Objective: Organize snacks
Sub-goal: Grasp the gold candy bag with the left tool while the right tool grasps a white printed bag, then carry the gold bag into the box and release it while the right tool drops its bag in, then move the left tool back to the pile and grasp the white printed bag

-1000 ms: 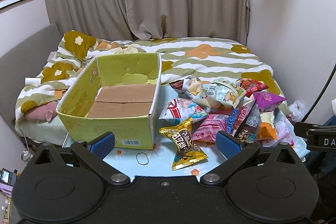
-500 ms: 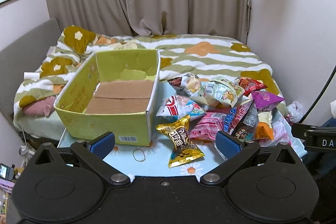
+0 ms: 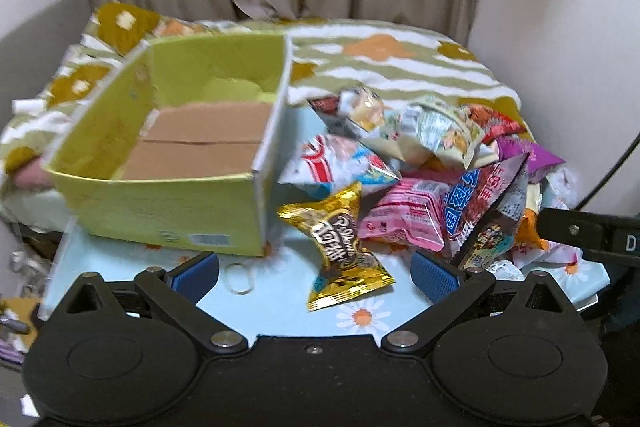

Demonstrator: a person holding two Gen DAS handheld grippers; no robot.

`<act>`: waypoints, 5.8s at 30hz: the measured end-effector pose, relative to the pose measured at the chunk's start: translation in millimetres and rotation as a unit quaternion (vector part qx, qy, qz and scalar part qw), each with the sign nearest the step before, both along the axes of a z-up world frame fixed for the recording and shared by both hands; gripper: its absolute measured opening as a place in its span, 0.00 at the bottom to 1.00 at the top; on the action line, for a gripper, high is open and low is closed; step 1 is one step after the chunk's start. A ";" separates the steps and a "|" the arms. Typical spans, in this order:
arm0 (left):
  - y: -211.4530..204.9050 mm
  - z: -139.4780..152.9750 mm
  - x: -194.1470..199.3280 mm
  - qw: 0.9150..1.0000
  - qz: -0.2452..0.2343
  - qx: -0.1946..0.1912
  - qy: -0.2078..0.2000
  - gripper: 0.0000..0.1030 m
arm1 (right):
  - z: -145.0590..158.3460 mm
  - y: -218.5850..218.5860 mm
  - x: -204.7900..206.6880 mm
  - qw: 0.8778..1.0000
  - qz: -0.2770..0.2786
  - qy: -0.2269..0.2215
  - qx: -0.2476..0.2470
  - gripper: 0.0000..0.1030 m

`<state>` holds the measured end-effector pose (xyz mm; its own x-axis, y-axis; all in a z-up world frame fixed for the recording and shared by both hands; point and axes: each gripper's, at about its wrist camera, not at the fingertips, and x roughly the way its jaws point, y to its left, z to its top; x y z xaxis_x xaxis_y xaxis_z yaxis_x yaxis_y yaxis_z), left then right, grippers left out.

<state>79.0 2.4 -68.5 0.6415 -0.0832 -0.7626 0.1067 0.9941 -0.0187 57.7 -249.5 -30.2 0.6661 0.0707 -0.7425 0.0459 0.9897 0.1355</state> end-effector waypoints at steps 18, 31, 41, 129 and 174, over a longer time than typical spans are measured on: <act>1.7 -87.9 92.6 0.990 -0.073 -0.048 0.109 0.75 | -61.3 37.7 71.0 0.993 -0.105 0.053 0.024 1.00; 2.0 -89.4 89.8 0.988 -0.100 -0.049 0.109 0.47 | -76.6 36.4 89.3 0.991 -0.118 0.058 0.024 0.97; 3.6 -68.4 68.9 0.992 -0.082 -0.042 0.086 0.47 | -70.4 30.5 81.0 0.993 -0.099 0.045 0.045 0.74; 211.3 21.6 214.2 0.999 0.032 -0.020 0.029 0.96 | -8.5 262.0 291.4 0.994 0.107 -0.033 0.006 1.00; 62.3 76.8 100.3 0.991 -0.096 -0.083 -0.032 0.96 | 69.8 52.6 83.6 0.994 -0.052 -0.087 -0.033 1.00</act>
